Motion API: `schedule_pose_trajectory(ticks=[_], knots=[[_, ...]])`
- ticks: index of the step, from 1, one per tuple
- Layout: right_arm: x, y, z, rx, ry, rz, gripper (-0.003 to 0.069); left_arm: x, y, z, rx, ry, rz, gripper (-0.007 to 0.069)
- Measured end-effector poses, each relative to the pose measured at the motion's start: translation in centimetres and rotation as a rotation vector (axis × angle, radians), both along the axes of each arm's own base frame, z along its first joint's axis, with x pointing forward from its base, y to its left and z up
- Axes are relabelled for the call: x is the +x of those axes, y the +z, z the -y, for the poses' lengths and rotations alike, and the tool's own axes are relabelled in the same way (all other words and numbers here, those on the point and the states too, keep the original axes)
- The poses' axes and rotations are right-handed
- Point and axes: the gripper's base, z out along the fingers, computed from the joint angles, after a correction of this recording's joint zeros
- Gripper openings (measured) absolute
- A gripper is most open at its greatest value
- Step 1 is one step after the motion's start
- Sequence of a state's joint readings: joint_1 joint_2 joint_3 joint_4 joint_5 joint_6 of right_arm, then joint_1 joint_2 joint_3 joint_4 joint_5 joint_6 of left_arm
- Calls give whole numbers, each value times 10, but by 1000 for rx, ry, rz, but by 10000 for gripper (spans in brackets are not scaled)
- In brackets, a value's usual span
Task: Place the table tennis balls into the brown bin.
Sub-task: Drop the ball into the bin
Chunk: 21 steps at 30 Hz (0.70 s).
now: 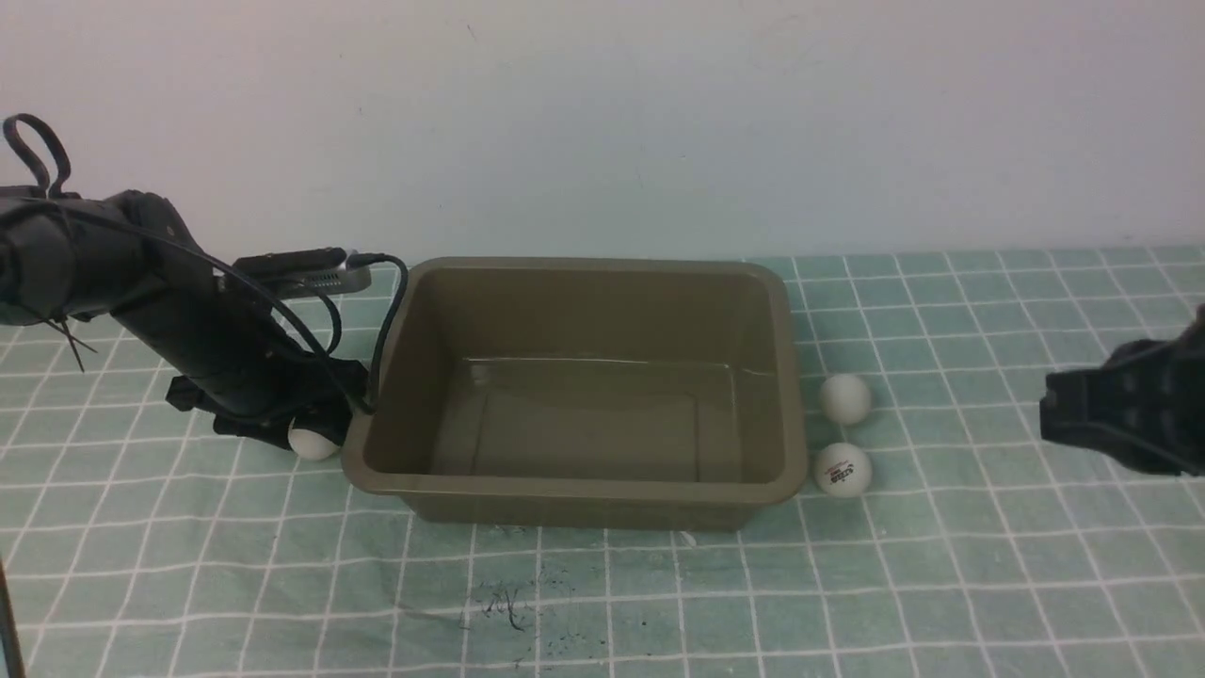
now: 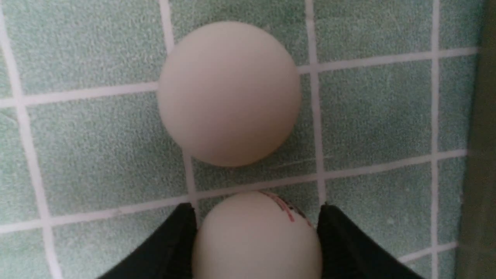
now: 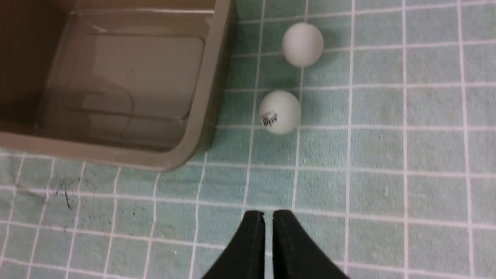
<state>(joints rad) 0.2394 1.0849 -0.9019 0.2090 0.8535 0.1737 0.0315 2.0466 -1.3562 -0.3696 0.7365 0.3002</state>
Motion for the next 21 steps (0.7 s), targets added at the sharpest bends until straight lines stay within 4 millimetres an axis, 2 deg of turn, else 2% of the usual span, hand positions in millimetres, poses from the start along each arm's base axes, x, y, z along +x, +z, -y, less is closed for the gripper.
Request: schedule_pose_trajectory(ticks=[2, 5, 7, 8, 9, 10, 12, 13, 15, 17, 21], knots=[[9, 3, -1, -18, 5, 6, 67, -3, 10, 0, 7, -16, 0, 353], [21, 2, -4, -60, 42, 9, 129, -9, 45, -1, 25, -51, 34, 353], [26, 0, -5, -83, 68, 12, 155, -12, 60, 0, 29, -62, 52, 353], [38, -11, -8, -114, 107, 6, 214, -18, 88, 3, 21, -71, 102, 353], [38, -11, -8, -117, 111, 7, 220, -19, 91, 4, 16, -73, 108, 353], [47, -19, -11, -116, 122, -4, 262, -24, 110, 10, -1, -85, 151, 353], [62, -35, -20, -122, 156, -17, 328, -32, 132, 30, -43, -149, 220, 353], [63, -37, -21, -123, 159, -18, 334, -33, 133, 32, -46, -156, 224, 353], [77, -56, -29, -137, 183, -28, 389, -35, 137, 56, -64, -239, 264, 353], [92, -78, -35, -144, 182, -45, 442, -34, 132, 75, -71, -290, 273, 353], [112, -119, -39, -160, 166, -105, 501, -30, 104, 107, -86, -360, 213, 353]])
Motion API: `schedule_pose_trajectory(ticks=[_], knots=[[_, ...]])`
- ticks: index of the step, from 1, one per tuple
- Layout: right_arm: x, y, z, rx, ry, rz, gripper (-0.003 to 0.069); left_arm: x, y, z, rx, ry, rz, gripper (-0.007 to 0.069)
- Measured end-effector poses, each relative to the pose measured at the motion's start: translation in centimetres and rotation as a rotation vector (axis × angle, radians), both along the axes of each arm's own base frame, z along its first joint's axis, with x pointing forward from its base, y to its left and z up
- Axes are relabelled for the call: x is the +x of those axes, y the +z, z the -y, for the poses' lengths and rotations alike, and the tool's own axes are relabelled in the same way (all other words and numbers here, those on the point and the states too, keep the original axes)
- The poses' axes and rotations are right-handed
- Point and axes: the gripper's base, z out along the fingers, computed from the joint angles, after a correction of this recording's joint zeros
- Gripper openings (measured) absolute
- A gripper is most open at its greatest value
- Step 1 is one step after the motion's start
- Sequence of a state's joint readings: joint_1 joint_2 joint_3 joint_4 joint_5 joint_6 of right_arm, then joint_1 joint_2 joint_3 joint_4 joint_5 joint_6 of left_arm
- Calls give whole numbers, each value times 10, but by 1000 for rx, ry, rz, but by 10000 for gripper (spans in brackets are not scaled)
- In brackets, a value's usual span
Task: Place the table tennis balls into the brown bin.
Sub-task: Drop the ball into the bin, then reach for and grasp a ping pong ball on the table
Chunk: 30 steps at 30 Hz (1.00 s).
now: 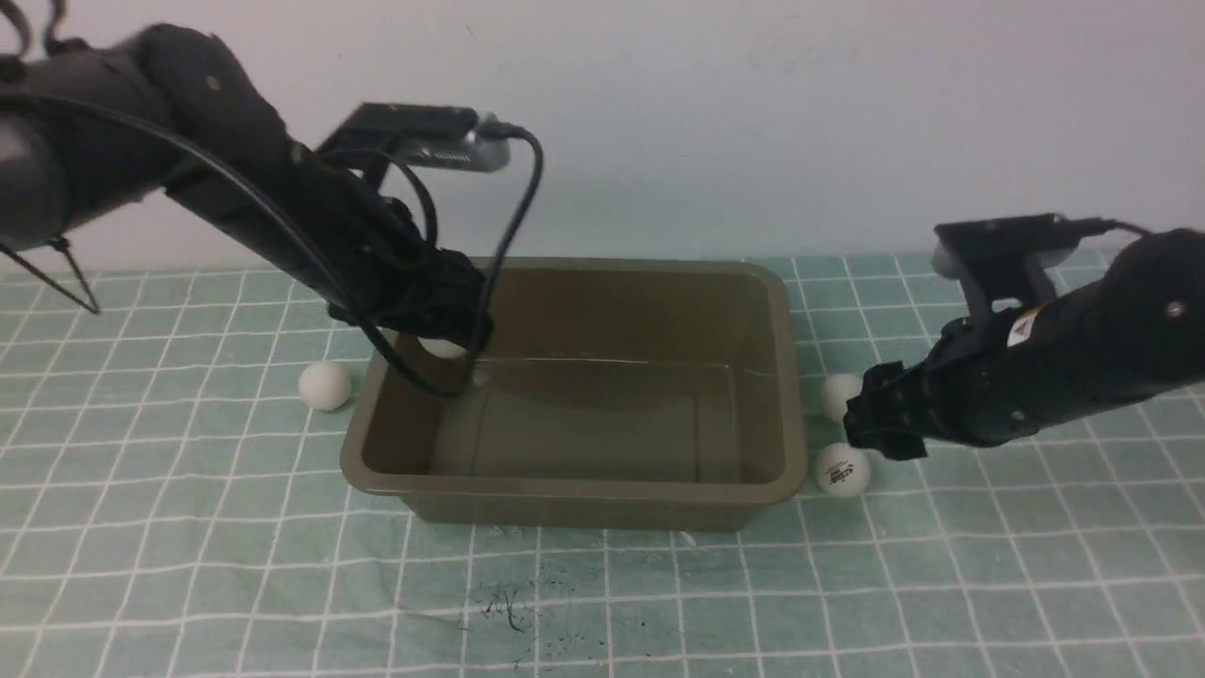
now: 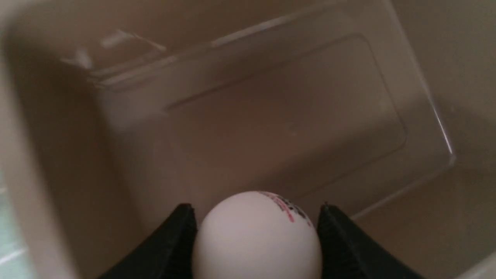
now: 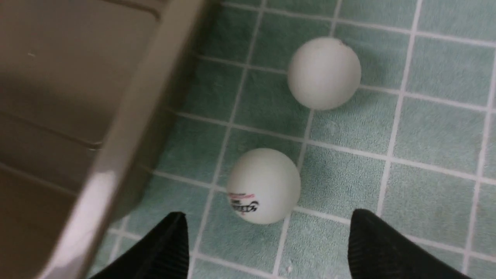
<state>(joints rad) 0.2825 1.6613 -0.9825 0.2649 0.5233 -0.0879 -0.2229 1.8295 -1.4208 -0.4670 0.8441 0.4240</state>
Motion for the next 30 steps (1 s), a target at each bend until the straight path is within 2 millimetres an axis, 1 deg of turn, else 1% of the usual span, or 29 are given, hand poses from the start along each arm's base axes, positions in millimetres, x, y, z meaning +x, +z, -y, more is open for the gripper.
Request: schedule_pose_trajectory(ticks=[2, 3, 4, 5, 6, 8, 10, 11, 12, 13, 14, 15, 16, 17, 18, 19, 20, 21, 22, 23, 26, 27, 28, 29, 30], knots=[[6, -13, -1, -7, -4, -27, 509, 2, -13, 7, 3, -9, -34, 357], [11, -21, -3, -8, -8, -43, 512, 4, -22, 10, 5, -4, -62, 379], [15, -27, -5, -8, -12, -58, 512, 6, -28, 12, 4, 4, -84, 425], [19, -29, -6, -5, -15, -61, 513, 7, -29, 12, 3, 9, -91, 444], [22, -33, -7, -1, -20, -67, 514, 9, -31, 12, 0, 20, -101, 495], [32, -40, -10, 10, -30, -85, 514, 13, -27, 12, -9, 40, -96, 581], [36, -47, -13, 20, -38, -110, 514, 17, -20, 11, -21, 60, -83, 634], [41, -53, -16, 32, -45, -145, 510, 21, -9, 8, -34, 78, -58, 651], [44, -55, -17, 36, -44, -164, 502, 23, -4, 6, -37, 88, -52, 645], [45, -60, -19, 37, -40, -210, 476, 27, 5, -1, -35, 110, -44, 615], [48, -60, -21, 41, -34, -235, 416, 29, 12, -8, -24, 128, -47, 552], [48, -60, -21, 41, -33, -238, 405, 30, 14, -13, -18, 140, -48, 525], [49, -59, -22, 32, -19, -254, 347, 32, 20, -23, 0, 162, -44, 442], [47, -57, -21, 11, 3, -276, 353, 35, 26, -40, 36, 192, -41, 298], [47, -54, -20, -4, 14, -288, 361, 36, 30, -51, 54, 211, -35, 190], [46, -49, -18, -13, 19, -294, 361, 36, 33, -69, 76, 246, -33, 99], [46, -47, -18, -15, 19, -293, 361, 37, 34, -72, 76, 253, -33, 99], [45, -37, -15, -16, 17, -294, 361, 37, 36, -84, 88, 280, -32, 55], [44, -24, -13, -8, 12, -285, 361, 38, 36, -101, 94, 322, -33, 24], [42, -7, -12, 7, 1, -262, 361, 39, 34, -112, 99, 347, -37, 13], [39, 32, -11, 49, -14, -175, 361, 40, 27, -138, 111, 404, -63, -3], [35, 56, -16, 83, -7, -106, 361, 42, 19, -147, 119, 411, -88, -4], [34, 69, -22, 101, 8, -62, 361, 43, 13, -148, 124, 402, -100, -3], [35, 80, -33, 118, 42, -5, 361, 46, 4, -149, 130, 388, -118, 6], [36, 86, -42, 123, 72, 39, 361, 49, -3, -149, 129, 383, -132, 20]])
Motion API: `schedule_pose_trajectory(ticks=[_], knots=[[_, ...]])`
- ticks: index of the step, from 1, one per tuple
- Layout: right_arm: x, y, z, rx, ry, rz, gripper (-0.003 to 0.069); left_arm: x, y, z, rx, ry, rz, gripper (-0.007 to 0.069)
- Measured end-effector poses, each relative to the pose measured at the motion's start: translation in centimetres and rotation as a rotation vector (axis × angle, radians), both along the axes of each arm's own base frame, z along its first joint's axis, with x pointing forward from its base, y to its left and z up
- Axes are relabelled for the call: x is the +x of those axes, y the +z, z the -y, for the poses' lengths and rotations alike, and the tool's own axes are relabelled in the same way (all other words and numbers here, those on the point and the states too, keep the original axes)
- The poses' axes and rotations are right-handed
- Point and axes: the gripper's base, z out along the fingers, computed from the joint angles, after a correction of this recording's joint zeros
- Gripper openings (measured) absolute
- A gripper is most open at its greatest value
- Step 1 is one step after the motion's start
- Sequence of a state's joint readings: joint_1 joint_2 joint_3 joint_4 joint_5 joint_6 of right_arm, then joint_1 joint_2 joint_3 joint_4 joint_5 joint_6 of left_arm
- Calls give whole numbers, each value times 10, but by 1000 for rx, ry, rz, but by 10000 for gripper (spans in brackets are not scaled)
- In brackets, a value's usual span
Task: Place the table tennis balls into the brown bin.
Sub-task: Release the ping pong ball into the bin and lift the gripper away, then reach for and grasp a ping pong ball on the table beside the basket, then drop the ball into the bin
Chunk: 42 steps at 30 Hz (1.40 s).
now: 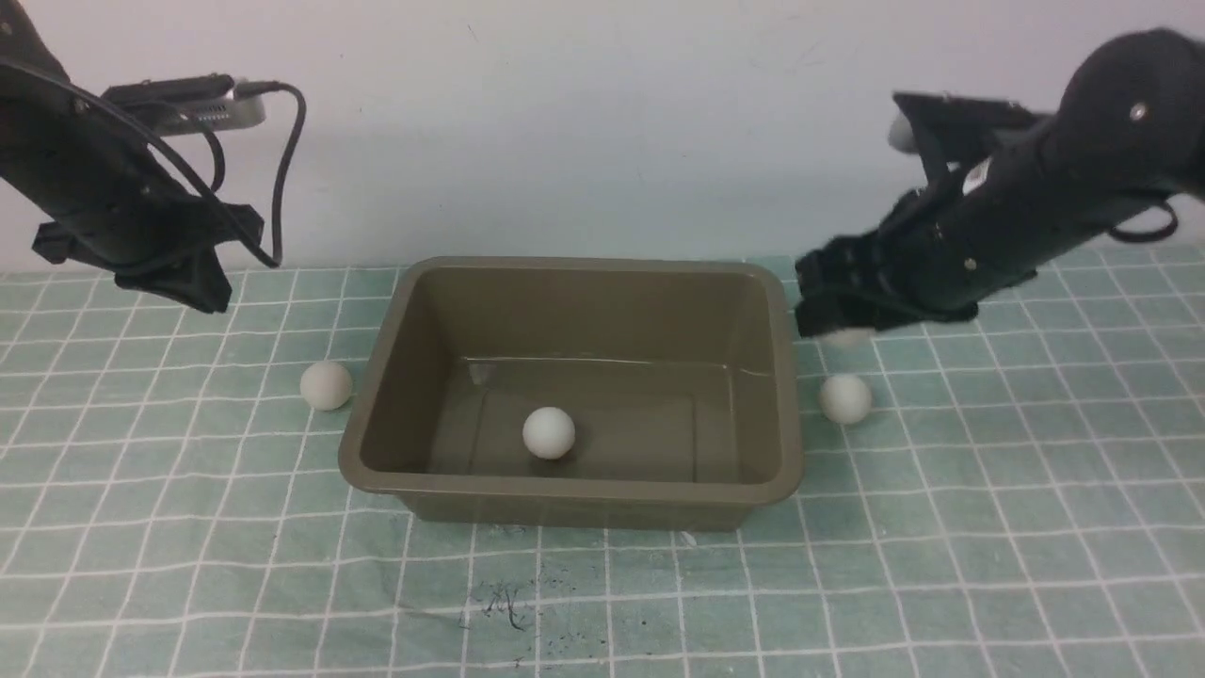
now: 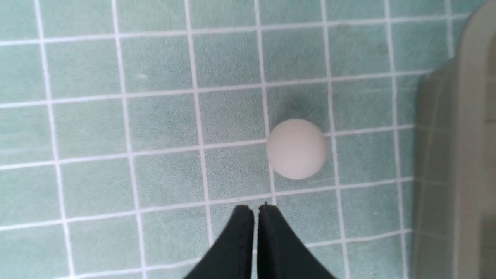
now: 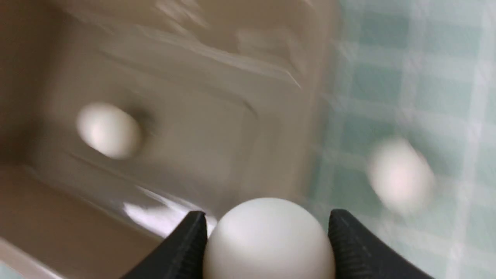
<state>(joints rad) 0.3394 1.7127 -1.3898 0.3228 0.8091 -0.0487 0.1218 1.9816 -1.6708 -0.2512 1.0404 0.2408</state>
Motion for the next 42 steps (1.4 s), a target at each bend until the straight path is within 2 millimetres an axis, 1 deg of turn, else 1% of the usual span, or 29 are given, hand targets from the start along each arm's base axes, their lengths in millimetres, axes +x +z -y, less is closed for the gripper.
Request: schedule_pose_trajectory(ticks=[1, 3, 4, 5, 6, 7, 8, 9, 11, 12, 14, 17, 19, 20, 21, 23, 24, 26, 29, 31, 33, 34, 35, 36, 37, 38, 40, 41, 42], knots=[[0, 0, -2, 0, 5, 5, 361, 0, -1, 0, -2, -2, -3, 27], [7, -2, -24, 2, 66, 54, 361, 7, -19, 4, -29, -1, -31, 95], [10, -5, -35, 1, 89, 53, 361, 10, -29, 5, -35, -1, -42, 151], [13, -10, -41, -2, 101, 45, 364, 12, -35, 6, -40, 0, -48, 189], [16, -12, -45, -2, 108, 41, 377, 15, -41, 7, -44, 0, -57, 239], [18, -15, -49, -2, 114, 30, 395, 16, -45, 8, -47, 1, -60, 269], [20, -18, -50, -6, 120, 14, 415, 17, -50, 10, -50, -1, -66, 311], [22, -19, -53, -9, 128, 2, 456, 19, -56, 11, -55, 0, -71, 363], [25, -14, -54, -22, 144, -9, 560, 23, -67, 15, -59, -4, -74, 465], [25, -14, -54, -25, 145, -11, 568, 24, -69, 16, -60, -4, -76, 473], [26, -4, -53, -60, 165, 4, 645, 28, -80, 24, -62, -18, -69, 559], [26, 1, -50, -101, 176, 23, 662, 31, -87, 28, -60, -31, -61, 586], [25, 7, -46, -143, 184, 42, 659, 33, -93, 30, -54, -40, -60, 576], [24, 10, -43, -162, 184, 48, 649, 33, -96, 31, -46, -45, -62, 552], [23, 13, -39, -177, 178, 57, 633, 33, -99, 31, -32, -55, -71, 498], [24, 19, -27, -198, 145, 56, 583, 32, -100, 28, 13, -71, -92, 352], [25, 21, -18, -210, 123, 46, 551, 32, -98, 26, 38, -77, -105, 336], [28, 21, 3, -238, 77, -5, 479, 34, -87, 22, 85, -81, -110, 354], [33, 14, 36, -263, 0, -104, 379, 36, -53, 18, 129, -75, -82, 354], [38, 8, 50, -256, -51, -134, 350, 36, -25, 22, 120, -72, -43, 354], [43, 3, 57, -252, -77, -143, 342, 35, -8, 28, 92, -80, -20, 354], [46, -1, 59, -249, -91, -148, 342, 34, -2, 31, 80, -87, -10, 354], [54, -10, 61, -236, -111, -144, 353, 31, 18, 43, 25, -123, 27, 354], [58, -17, 60, -228, -114, -145, 363, 29, 26, 51, -3, -150, 46, 354], [64, -27, 57, -215, -115, -150, 391, 27, 33, 65, -41, -199, 61, 354], [64, -29, 56, -213, -115, -151, 395, 26, 35, 71, -53, -221, 66, 354], [74, -56, 49, -193, -111, -189, 454, 23, 35, 98, -89, -312, 74, 354], [76, -65, 47, -191, -110, -207, 479, 22, 33, 107, -90, -336, 68, 354], [80, -81, 44, -189, -108, -239, 508, 22, 27, 120, -89, -370, 54, 354]])
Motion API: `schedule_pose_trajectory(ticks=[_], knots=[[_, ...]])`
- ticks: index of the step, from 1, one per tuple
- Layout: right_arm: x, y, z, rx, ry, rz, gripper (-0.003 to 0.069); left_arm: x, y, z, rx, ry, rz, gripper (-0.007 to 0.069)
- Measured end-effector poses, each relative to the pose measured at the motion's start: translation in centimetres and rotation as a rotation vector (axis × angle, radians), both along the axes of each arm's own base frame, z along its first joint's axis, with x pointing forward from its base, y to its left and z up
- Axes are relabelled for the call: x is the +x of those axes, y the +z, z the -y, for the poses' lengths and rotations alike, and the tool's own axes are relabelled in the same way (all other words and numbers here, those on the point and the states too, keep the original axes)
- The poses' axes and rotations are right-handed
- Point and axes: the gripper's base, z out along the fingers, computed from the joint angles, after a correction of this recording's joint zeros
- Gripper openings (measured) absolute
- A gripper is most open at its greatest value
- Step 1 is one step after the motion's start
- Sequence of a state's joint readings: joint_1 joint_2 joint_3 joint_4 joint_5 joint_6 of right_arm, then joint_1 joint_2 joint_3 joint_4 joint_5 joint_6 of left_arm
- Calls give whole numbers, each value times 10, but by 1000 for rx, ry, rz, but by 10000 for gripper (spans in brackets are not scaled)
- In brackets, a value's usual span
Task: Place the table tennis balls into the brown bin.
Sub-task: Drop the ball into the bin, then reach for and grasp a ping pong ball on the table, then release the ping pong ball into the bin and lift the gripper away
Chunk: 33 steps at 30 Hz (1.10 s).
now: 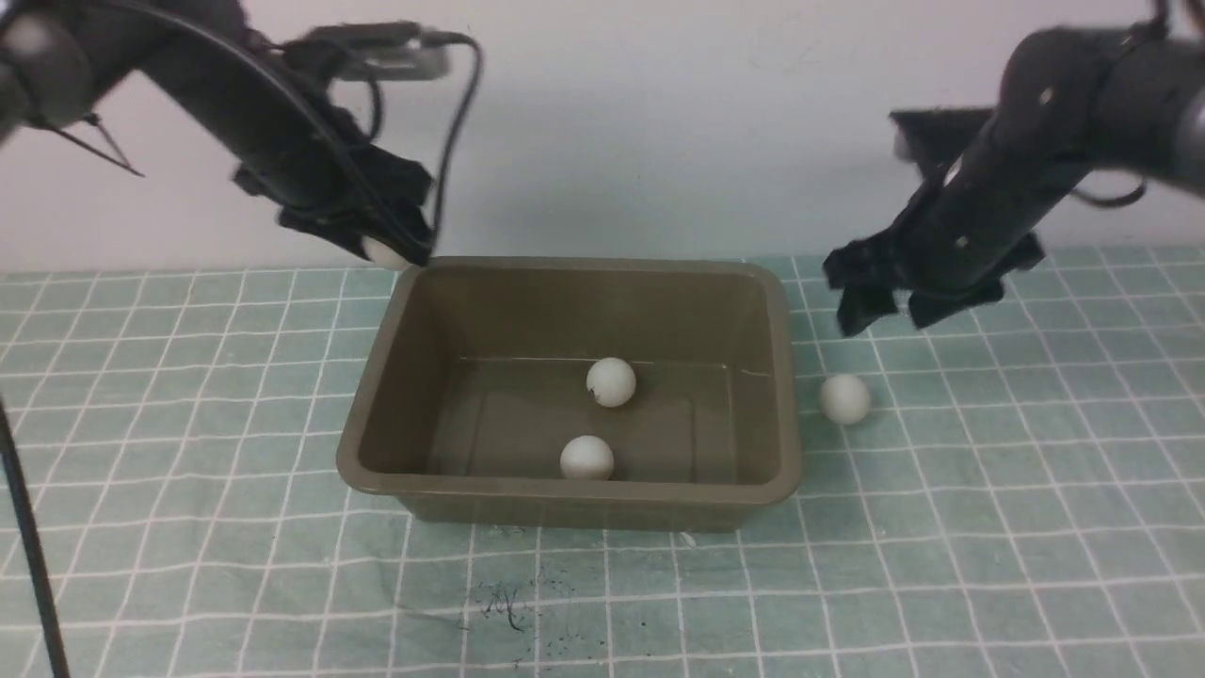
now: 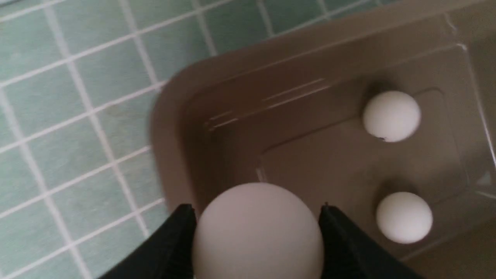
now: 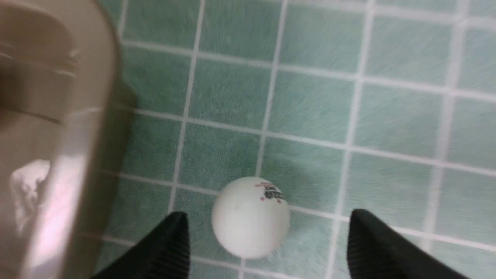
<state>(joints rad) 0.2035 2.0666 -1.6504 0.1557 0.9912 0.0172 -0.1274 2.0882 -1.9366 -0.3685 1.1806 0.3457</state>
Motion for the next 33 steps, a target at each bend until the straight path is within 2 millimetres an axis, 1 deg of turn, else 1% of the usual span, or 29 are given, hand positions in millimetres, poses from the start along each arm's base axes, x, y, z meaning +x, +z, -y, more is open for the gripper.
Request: schedule_pose_trajectory(ticks=[1, 2, 3, 4, 6, 8, 9, 10, 11, 12, 13, 14, 16, 17, 19, 20, 21, 22, 23, 24, 25, 26, 27, 28, 29, 30, 32, 33], knots=[[0, 0, 0, 0, 0, 0, 508, 0, -1, 2, 1, -5, -2, 354], [2, -13, -1, -2, -1, -25, 535, 0, -7, 10, 8, -26, -14, 354], [5, -29, -3, -6, 0, -59, 559, 1, -19, 23, 20, -55, -36, 354], [5, -31, -3, -7, 0, -62, 561, 0, -22, 27, 24, -66, -43, 354], [7, -45, -4, -12, 0, -92, 570, 1, -35, 40, 43, -91, -69, 358], [7, -53, -4, -13, 2, -107, 568, 1, -43, 46, 62, -100, -82, 387], [7, -56, -5, -12, 5, -114, 556, 1, -48, 50, 73, -98, -91, 423], [7, -56, -5, -9, 11, -117, 531, 0, -50, 53, 80, -88, -100, 479], [7, -56, -5, -7, 16, -119, 490, 0, -50, 54, 79, -73, -107, 514], [7, -56, -5, -7, 17, -117, 458, -1, -50, 55, 78, -66, -110, 529], [8, -54, -6, -7, 19, -119, 363, -1, -48, 54, 77, -39, -117, 547], [8, -52, -5, -6, 13, -126, 351, -2, -45, 54, 81, -29, -118, 547], [7, -48, -4, -11, 17, -134, 360, -3, -39, 51, 97, -17, -116, 525], [5, -31, -2, -17, 10, -143, 363, -6, -18, 43, 119, 5, -79, 419], [3, -7, 0, -8, -5, -118, 363, -9, 0, 37, 132, 18, -35, 314], [-1, 15, 0, 12, -16, -82, 363, -13, 18, 31, 142, 30, 8, 210], [-4, 27, -1, 29, -19, -58, 363, -17, 30, 25, 145, 41, 38, 143], [-5, 31, -2, 35, -18, -49, 363, -17, 30, 25, 145, 42, 37, 143], [-13, 59, -8, 78, -9, 11, 363, -25, 51, 16, 153, 58, 86, 57], [-20, 77, -15, 103, 13, 57, 363, -33, 70, 11, 147, 72, 127, 31], [-26, 91, -22, 121, 41, 105, 363, -39, 81, 7, 145, 82, 150, 16], [-31, 101, -33, 130, 87, 148, 363, -46, 95, 2, 140, 93, 179, 6], [-37, 108, -48, 141, 139, 183, 363, -57, 110, -3, 135, 104, 212, -1], [-37, 109, -50, 140, 152, 192, 363, -60, 115, -4, 134, 106, 223, -3], [-40, 110, -63, 144, 201, 218, 363, -72, 126, -8, 129, 111, 245, -5], [-41, 109, -69, 142, 222, 224, 363, -78, 132, -10, 128, 114, 254, -5], [-42, 98, -89, 126, 277, 238, 369, -105, 146, -16, 124, 118, 275, -5], [-42, 96, -94, 116, 290, 243, 377, -112, 147, -17, 125, 117, 273, -5]])
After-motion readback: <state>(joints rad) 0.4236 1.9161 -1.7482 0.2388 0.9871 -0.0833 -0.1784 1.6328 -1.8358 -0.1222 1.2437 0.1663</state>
